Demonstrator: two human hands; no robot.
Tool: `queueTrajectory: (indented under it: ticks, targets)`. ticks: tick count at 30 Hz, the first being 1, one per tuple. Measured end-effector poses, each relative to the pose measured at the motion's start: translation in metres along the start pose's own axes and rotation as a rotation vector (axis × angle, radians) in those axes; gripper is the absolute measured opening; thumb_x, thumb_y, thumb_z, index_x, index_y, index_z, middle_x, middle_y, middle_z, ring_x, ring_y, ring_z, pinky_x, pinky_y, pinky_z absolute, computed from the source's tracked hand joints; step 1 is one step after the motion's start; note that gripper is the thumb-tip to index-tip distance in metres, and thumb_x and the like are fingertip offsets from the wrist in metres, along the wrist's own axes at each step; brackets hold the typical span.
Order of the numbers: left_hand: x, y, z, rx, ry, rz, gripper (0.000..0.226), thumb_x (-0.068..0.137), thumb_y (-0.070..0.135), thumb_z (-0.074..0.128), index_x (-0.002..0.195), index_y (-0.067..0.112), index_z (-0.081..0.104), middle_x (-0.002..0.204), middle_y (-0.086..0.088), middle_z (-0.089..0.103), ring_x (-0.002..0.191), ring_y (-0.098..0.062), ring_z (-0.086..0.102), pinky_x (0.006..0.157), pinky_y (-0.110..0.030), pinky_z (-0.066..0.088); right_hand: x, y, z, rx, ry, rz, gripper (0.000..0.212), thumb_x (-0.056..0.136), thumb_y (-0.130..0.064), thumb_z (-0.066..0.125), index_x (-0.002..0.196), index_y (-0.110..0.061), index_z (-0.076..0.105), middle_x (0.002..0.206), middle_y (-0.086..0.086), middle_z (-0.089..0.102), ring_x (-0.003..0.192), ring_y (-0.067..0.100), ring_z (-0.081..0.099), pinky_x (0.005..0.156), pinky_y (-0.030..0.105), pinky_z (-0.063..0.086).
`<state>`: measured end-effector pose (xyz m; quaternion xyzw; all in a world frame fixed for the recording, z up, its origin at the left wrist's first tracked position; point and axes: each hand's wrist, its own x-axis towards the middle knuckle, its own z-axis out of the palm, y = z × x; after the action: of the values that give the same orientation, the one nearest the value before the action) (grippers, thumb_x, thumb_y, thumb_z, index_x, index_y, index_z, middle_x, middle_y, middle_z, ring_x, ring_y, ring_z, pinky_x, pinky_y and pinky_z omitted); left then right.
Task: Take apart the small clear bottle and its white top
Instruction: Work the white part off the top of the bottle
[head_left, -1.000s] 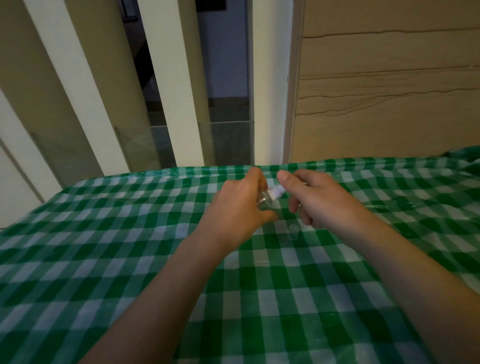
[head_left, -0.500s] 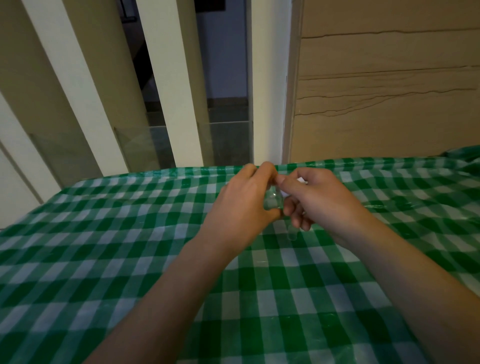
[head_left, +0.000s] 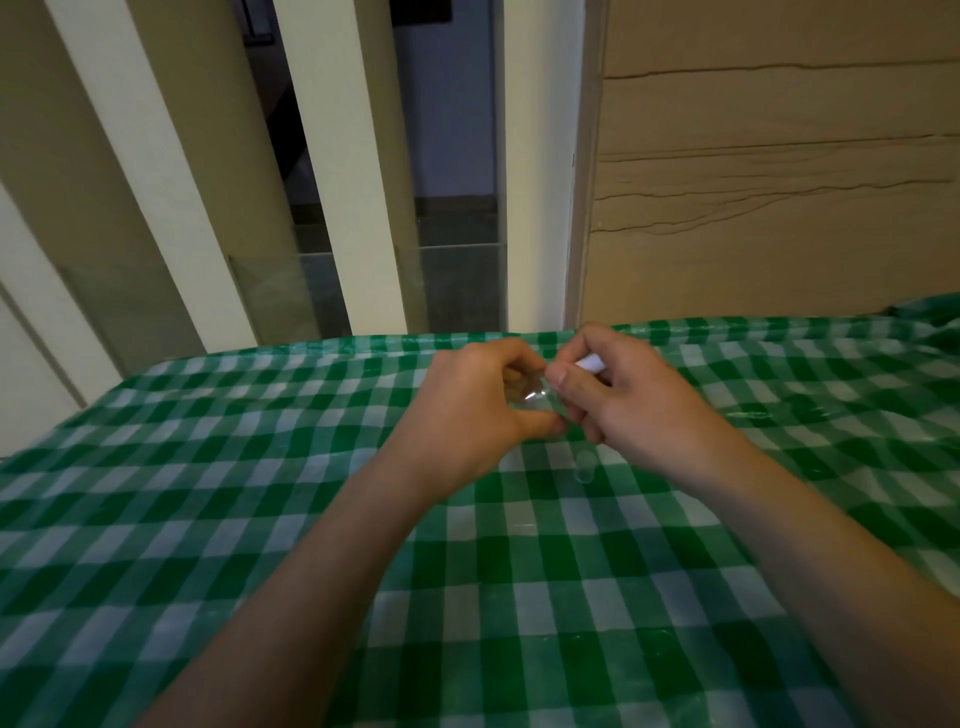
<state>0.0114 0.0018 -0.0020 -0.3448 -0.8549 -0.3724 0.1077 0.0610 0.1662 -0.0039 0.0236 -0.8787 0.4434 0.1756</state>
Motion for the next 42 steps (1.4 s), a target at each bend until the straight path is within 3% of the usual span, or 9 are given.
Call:
queueTrajectory:
  ticks: [5,8,12,17,24,31,34,37,42]
  targets:
    - [0.0017,-0.0001,-0.0029,0.04,0.022,0.012,0.043,0.069,0.04,0.089,0.106,0.025,0.072,0.099,0.008,0.076,0.091,0.001,0.067,0.078,-0.017,0.056,0.0011,-0.0019,-0.0046,0.039,-0.037,0.004,0.009,0.098,-0.029,0.059,0.092,-0.036,0.06,0.077,0.013,0.073,0.057,0.021,0.064,0.057,0.048,0.055]
    - [0.0007,-0.0013,-0.002,0.061,0.025,-0.005,0.044,0.069,0.039,0.088,0.107,0.026,0.071,0.101,0.007,0.076,0.093,-0.005,0.067,0.083,-0.031,0.058,-0.0007,-0.0013,-0.0072,-0.011,-0.046,0.004,0.017,0.093,-0.029,0.061,0.103,-0.041,0.054,0.086,0.018,0.073,0.051,0.015,0.057,0.047,0.038,0.048]
    - [-0.0002,0.0001,-0.0002,0.085,0.022,0.028,0.046,0.073,0.035,0.087,0.114,0.022,0.07,0.105,0.004,0.075,0.097,-0.011,0.068,0.085,-0.041,0.059,-0.0002,-0.0036,-0.0056,-0.068,0.012,0.045,0.026,0.092,-0.057,0.056,0.1,-0.033,0.058,0.08,-0.002,0.075,0.061,0.013,0.071,0.051,0.034,0.051]
    - [-0.0006,0.0017,0.001,0.114,0.021,0.064,0.047,0.076,0.033,0.085,0.118,0.021,0.068,0.11,0.004,0.074,0.1,-0.01,0.066,0.088,-0.037,0.057,0.0023,-0.0007,-0.0045,-0.101,0.019,0.053,0.025,0.098,-0.046,0.056,0.09,-0.024,0.063,0.068,-0.001,0.075,0.047,0.005,0.067,0.044,0.02,0.044]
    - [-0.0003,-0.0035,0.001,0.185,0.019,0.071,0.046,0.077,0.031,0.084,0.119,0.021,0.069,0.109,0.0,0.07,0.099,-0.013,0.062,0.088,-0.035,0.053,-0.0018,-0.0026,-0.0067,-0.053,-0.061,-0.009,0.005,0.095,-0.031,0.065,0.096,-0.031,0.061,0.088,0.011,0.071,0.078,0.04,0.07,0.064,0.06,0.058]
    - [0.0002,-0.0014,0.0028,0.19,0.027,0.096,0.047,0.077,0.033,0.083,0.12,0.023,0.067,0.108,0.002,0.07,0.096,-0.01,0.062,0.086,-0.032,0.055,0.0016,-0.0015,-0.0064,-0.064,-0.005,0.096,0.025,0.099,-0.044,0.057,0.095,-0.021,0.067,0.072,0.001,0.076,0.054,0.009,0.071,0.047,0.026,0.053]
    - [-0.0003,-0.0014,0.0031,0.205,0.011,0.079,0.047,0.077,0.035,0.083,0.119,0.023,0.066,0.111,0.003,0.07,0.099,-0.011,0.063,0.088,-0.034,0.055,0.0006,-0.0017,-0.0083,-0.078,-0.027,0.06,0.018,0.099,-0.037,0.061,0.09,-0.023,0.066,0.075,0.0,0.076,0.058,0.009,0.072,0.052,0.037,0.06]
    - [-0.0002,-0.0028,0.0019,0.21,0.002,0.053,0.046,0.077,0.033,0.083,0.119,0.022,0.068,0.113,0.001,0.071,0.1,-0.013,0.063,0.088,-0.039,0.055,0.0003,-0.0021,-0.0082,-0.08,-0.048,0.011,0.006,0.097,-0.029,0.064,0.092,-0.026,0.064,0.083,0.005,0.074,0.07,0.029,0.072,0.061,0.054,0.061]
    - [-0.0004,-0.0029,0.0011,0.248,-0.013,0.041,0.047,0.079,0.033,0.082,0.121,0.02,0.067,0.115,0.0,0.07,0.103,-0.017,0.064,0.088,-0.043,0.056,-0.0001,-0.0011,-0.0071,-0.141,-0.094,0.078,0.033,0.09,-0.05,0.067,0.118,-0.035,0.056,0.103,-0.01,0.064,0.069,0.013,0.072,0.05,0.027,0.05]
